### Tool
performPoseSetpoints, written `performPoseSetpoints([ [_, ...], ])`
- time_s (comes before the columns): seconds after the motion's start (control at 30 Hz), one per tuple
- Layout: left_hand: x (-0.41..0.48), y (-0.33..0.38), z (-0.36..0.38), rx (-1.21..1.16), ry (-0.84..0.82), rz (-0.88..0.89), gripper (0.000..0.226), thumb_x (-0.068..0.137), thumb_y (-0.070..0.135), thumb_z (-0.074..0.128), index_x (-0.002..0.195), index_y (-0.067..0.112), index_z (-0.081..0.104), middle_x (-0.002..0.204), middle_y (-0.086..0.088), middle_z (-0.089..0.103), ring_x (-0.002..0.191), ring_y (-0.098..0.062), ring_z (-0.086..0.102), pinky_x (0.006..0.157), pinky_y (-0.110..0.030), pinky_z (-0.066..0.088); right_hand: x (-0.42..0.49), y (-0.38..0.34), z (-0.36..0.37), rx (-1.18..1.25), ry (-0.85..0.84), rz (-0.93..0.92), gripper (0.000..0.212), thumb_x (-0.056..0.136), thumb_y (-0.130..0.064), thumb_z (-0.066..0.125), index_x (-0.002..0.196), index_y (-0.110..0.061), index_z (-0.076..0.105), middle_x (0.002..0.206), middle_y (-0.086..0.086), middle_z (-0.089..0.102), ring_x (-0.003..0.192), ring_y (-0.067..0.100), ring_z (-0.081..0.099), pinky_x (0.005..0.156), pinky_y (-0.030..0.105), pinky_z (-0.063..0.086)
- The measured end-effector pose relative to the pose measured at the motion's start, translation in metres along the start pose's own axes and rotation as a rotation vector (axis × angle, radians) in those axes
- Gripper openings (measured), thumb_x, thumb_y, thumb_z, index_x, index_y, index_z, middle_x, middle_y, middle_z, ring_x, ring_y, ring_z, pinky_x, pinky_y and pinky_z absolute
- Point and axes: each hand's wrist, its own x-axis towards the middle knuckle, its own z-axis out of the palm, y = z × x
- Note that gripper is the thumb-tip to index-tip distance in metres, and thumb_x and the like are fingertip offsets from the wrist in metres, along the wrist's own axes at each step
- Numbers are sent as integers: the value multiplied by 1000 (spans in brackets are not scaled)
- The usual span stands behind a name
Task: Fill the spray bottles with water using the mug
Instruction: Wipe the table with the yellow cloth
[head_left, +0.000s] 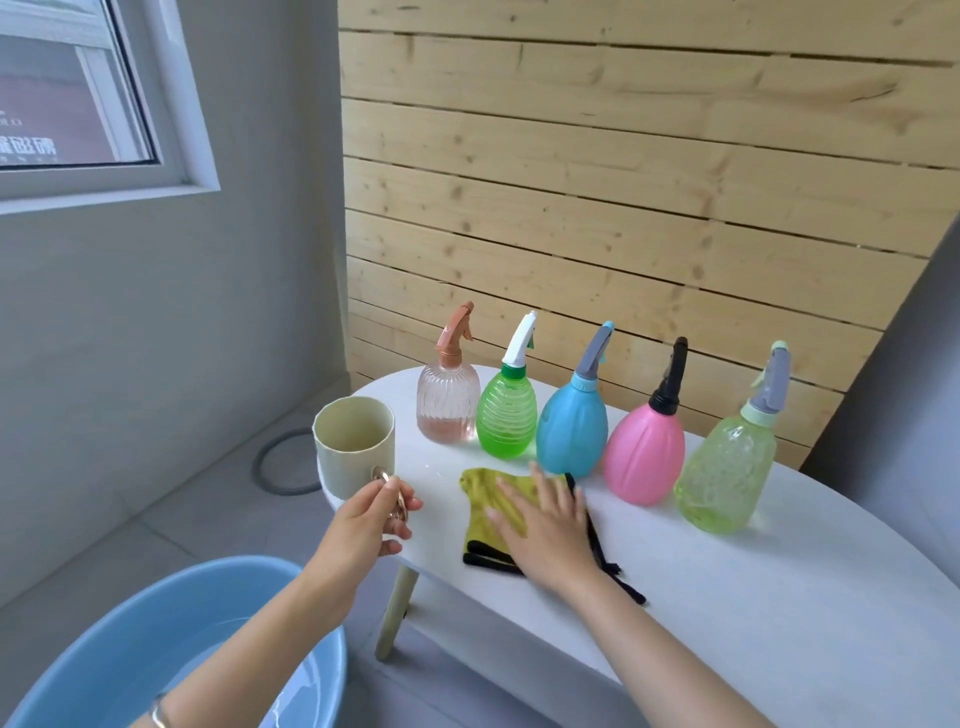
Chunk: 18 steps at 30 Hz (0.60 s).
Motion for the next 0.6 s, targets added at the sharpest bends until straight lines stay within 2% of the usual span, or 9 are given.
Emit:
performPoseSetpoints([
  [0.1, -6, -3, -17, -28, 32, -30, 31, 106, 25, 40, 87, 13, 61, 85, 2, 63, 61, -10, 48, 62, -23, 43, -11, -6, 5, -52, -65, 44, 61, 93, -65, 20, 148, -46, 2, 160, 5, -14, 145, 31, -17, 116, 49, -12],
  [0.2, -11, 2, -39, -68, 63, -53, 29, 106, 25, 39, 89, 12, 59, 80, 4, 62, 59, -11, 46, 56, -18, 43, -6, -29, 11, -50, -77, -32, 60, 96, -60, 19, 150, -42, -1, 159, 6, -15, 146, 27, -18, 116, 44, -13],
  [0.27, -15, 5, -51, -85, 72, -63, 28, 106, 25, 40, 88, 12, 58, 79, 3, 60, 59, -11, 44, 58, -20, 41, 2, -41, 14, -42, -67, -60, 59, 99, -54, 18, 151, -35, -2, 159, 7, -14, 146, 24, -17, 116, 39, -13],
  [0.4, -14, 6, -76, -143, 116, -115, 28, 105, 23, 41, 82, 16, 56, 70, 6, 57, 54, -8, 41, 59, -21, 39, 27, -75, 20, -3, -63, -141, 53, 104, -38, 16, 153, -25, 1, 160, 7, -9, 147, 22, -11, 117, 34, -8],
  [0.6, -12, -5, -100, -171, 164, -187, 30, 103, 23, 41, 78, 17, 56, 62, 8, 57, 53, -10, 41, 62, -22, 41, 66, -140, 40, 39, -46, -223, 51, 104, -35, 18, 153, -27, 8, 161, 5, -5, 148, 20, -7, 118, 34, -5],
])
